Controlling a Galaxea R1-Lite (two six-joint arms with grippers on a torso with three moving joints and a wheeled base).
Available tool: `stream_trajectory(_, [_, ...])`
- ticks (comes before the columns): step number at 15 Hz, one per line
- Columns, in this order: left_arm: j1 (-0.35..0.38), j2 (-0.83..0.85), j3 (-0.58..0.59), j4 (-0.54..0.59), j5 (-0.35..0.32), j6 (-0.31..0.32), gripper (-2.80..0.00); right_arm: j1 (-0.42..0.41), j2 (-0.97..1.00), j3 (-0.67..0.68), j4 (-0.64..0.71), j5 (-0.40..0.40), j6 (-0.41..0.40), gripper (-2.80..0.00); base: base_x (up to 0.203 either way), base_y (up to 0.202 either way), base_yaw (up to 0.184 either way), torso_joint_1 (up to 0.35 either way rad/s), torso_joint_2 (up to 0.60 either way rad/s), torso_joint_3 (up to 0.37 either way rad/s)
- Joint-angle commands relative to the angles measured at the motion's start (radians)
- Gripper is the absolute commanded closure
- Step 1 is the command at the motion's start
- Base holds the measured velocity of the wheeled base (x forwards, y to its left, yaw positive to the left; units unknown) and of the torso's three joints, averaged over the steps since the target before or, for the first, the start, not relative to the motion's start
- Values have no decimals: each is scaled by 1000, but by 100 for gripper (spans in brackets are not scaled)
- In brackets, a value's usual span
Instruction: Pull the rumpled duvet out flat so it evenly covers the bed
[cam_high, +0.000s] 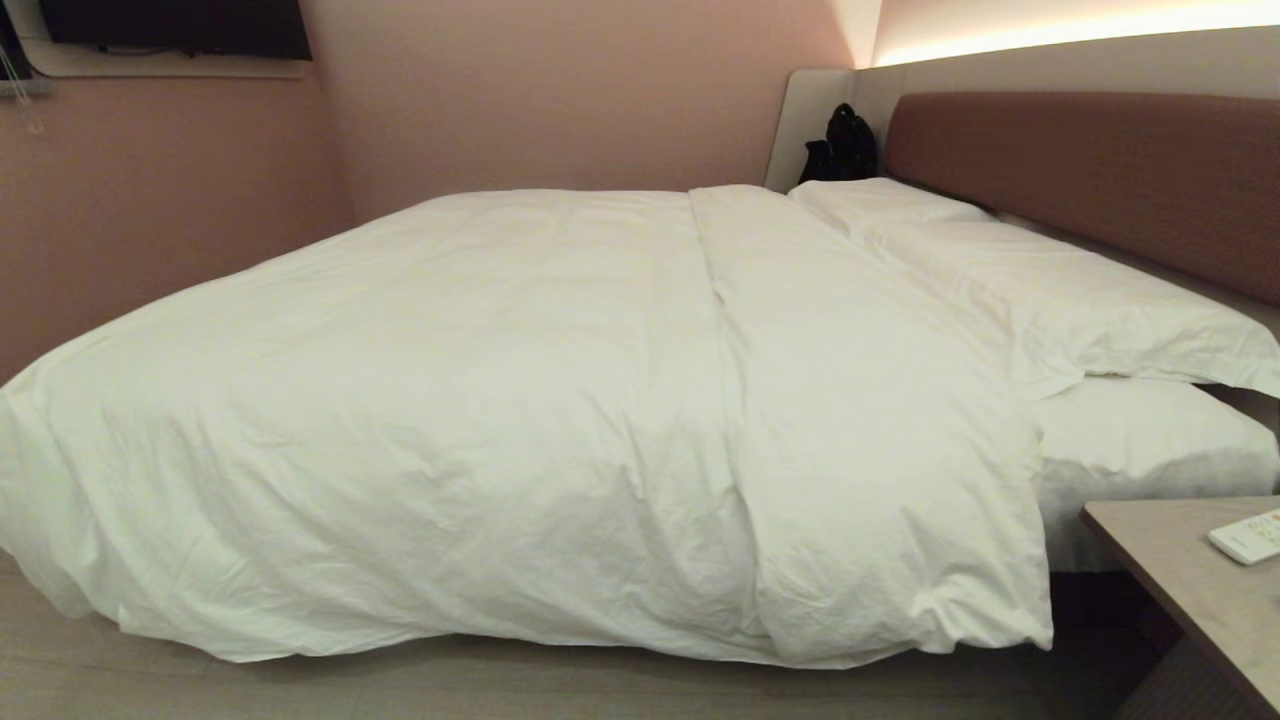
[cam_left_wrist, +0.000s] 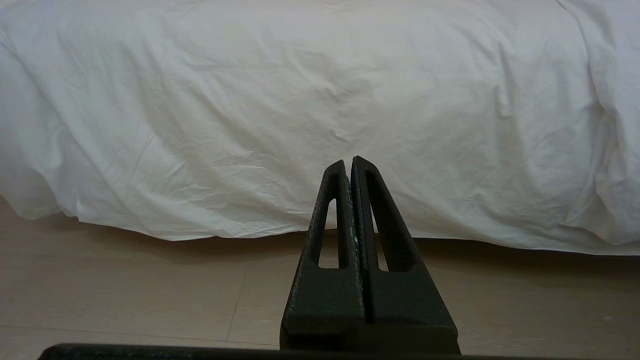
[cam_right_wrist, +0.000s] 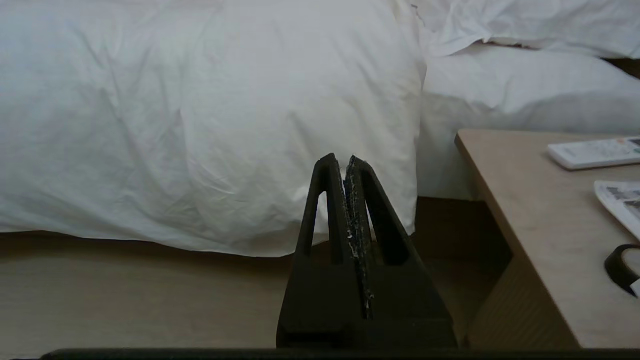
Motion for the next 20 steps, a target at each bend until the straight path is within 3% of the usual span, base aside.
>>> stream_trajectory(1, [0,0,0,-1,0,0,0,0,0,0,1,0,25,0,0,0,0,0,0,0])
stream_trajectory(20, [0,0,0,-1,0,0,0,0,0,0,1,0,25,0,0,0,0,0,0,0])
